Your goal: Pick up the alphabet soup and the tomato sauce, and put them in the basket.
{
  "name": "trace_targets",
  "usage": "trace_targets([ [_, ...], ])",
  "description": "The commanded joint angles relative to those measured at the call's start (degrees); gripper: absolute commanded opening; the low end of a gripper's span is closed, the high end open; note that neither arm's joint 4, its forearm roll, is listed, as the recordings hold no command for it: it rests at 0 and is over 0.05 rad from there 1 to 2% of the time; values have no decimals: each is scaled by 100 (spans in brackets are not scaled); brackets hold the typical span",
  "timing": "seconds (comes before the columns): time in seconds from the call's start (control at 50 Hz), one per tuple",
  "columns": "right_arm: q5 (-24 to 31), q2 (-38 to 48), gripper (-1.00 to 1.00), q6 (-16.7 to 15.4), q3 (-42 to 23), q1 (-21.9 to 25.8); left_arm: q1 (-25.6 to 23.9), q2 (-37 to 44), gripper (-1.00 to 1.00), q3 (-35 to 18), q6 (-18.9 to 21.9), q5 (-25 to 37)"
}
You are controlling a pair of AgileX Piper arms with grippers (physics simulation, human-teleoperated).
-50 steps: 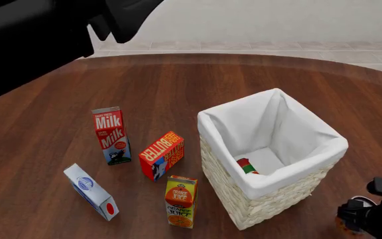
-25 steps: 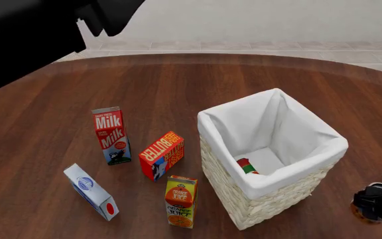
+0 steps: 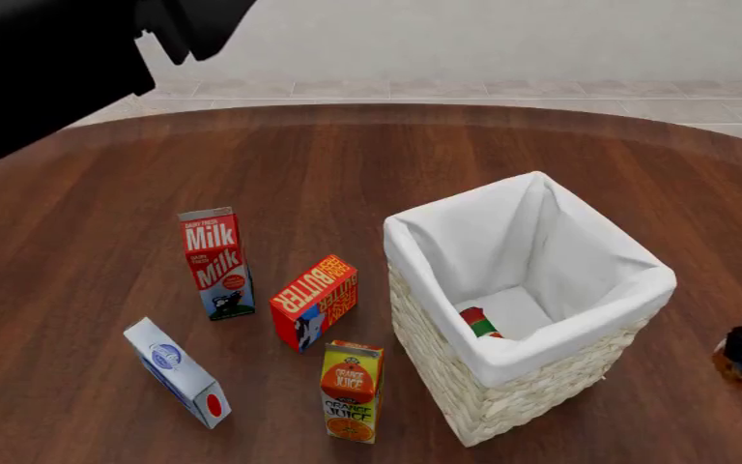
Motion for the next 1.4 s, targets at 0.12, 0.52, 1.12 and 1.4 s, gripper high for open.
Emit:
trace_targets([
  [0.12,150,317,-100,-91,-925,-86,-11,-6,100,-44,16,26],
  [0.52,221,584,-100,-191,-1603,-76,-17,16,100,-119,37,68],
  [1.12,357,520,-100,-338,-2295,727,67,-91,100,-128,41,95],
  [1.4,469,203,-100,-267,-2276,1478,119,-140,100,-53,20,41],
])
